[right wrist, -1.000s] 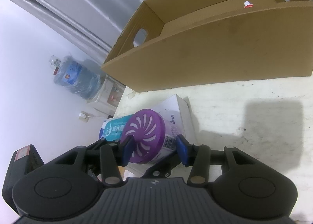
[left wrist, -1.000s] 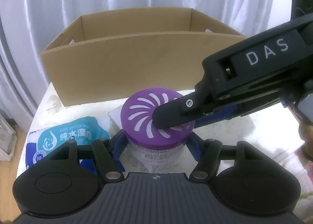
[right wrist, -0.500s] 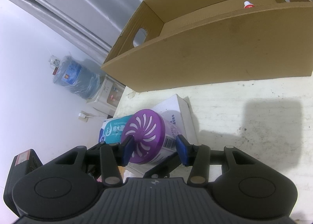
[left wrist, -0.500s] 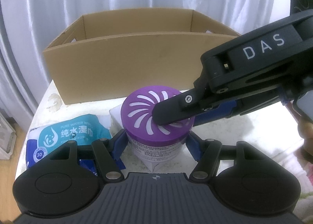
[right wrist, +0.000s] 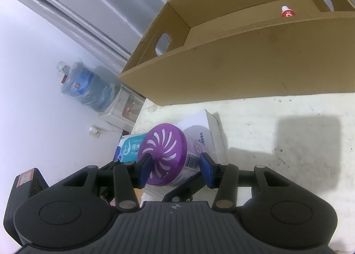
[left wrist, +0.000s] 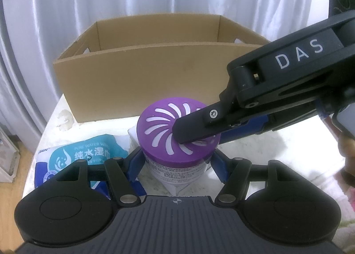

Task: Organize objects

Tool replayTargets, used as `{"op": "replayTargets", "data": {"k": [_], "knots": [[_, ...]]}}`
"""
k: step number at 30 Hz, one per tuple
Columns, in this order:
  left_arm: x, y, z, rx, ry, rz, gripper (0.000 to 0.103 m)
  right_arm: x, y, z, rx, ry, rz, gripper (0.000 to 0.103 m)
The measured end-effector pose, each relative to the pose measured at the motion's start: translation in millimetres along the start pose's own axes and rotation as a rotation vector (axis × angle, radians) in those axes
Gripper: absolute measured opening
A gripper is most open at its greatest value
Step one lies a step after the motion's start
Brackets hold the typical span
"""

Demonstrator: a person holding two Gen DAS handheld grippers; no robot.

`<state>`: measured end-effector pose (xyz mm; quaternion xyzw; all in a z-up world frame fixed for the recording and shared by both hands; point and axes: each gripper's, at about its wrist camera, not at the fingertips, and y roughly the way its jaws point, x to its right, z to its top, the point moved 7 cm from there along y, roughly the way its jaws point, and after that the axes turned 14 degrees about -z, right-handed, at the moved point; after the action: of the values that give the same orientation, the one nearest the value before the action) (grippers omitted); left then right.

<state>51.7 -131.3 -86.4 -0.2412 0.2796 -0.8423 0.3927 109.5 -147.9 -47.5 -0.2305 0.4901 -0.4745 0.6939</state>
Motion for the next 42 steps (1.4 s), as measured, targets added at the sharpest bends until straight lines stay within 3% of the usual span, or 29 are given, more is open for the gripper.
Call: {"op": "replayTargets", "data": {"k": [26,42], "knots": [[3,-3,4,0.009,0.01,0.007,0.065,-2,-4,2,0.01,0.007,0.008,0.051],[-2,-3,33,0.014,0.017,0.021,0.065,-7,-16,14,0.052,0.006,0.014,0.051]]}}
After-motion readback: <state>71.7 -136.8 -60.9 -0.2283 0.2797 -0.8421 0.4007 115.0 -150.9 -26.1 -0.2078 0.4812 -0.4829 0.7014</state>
